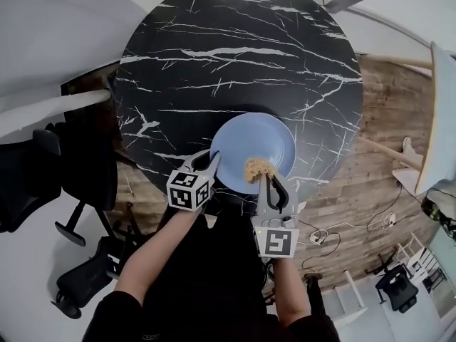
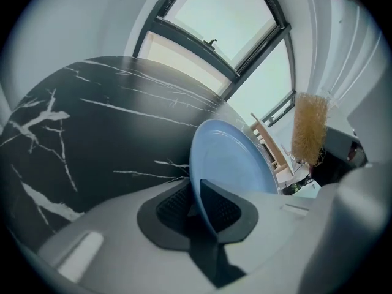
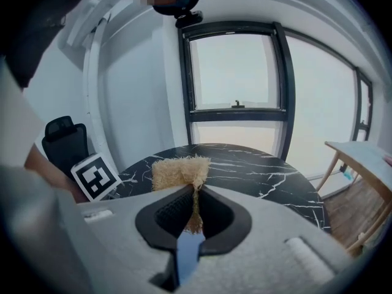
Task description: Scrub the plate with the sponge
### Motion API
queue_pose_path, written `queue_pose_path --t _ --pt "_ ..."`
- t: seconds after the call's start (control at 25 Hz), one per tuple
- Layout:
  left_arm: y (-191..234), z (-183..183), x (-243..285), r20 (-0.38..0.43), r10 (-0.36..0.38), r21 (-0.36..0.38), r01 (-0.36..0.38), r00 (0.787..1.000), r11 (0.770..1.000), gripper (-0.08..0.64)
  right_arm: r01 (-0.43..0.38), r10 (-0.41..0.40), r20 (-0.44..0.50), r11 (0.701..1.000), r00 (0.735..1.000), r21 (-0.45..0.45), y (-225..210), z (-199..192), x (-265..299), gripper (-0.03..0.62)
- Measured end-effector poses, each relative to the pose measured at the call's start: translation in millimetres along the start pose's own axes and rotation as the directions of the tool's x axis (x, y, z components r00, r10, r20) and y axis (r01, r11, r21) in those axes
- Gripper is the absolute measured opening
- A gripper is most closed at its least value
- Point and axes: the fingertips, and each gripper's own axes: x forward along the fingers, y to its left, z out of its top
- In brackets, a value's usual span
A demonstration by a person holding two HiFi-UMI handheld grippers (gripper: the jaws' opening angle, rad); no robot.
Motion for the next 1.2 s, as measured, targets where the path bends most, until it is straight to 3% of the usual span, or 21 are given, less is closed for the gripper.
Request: queue_pose_path --t 0.2,0.48,0.6,0.92,1.04,1.2 --pt "20 -12 -18 -0.013 0.020 -0.007 -0.020 1.000 1.000 0.035 -0.058 0.055 -0.062 0.996 0.997 -0.060 26 -13 14 0.021" --pt "21 -17 -21 -0.044 0.002 0.087 0.002 0.999 0.996 0.094 -0.131 0.110 -0.163 0.983 0.980 -0.125 61 -39 41 0.021" --pt "23 -15 -20 -0.036 -0.009 0.074 0.011 0.999 0.997 0.056 -0.159 0.132 -0.163 0.974 0.978 -0.163 72 -49 56 0.021" --pt "23 -13 -20 -0.005 -0.012 0.050 0.012 1.000 0.999 0.046 -0.265 0.173 -0.277 0.902 0.945 -0.341 92 -83 89 0.021" --pt "23 -13 -19 -0.001 -0.021 0.056 0.021 1.000 0.998 0.044 -0.307 0.194 -0.309 0.874 0.931 -0.376 99 -92 99 0.021" --pt "23 -13 -19 -0.003 -0.030 0.058 0.030 1.000 0.998 0.041 -0.331 0.202 -0.339 0.861 0.919 -0.386 104 -98 109 0.021"
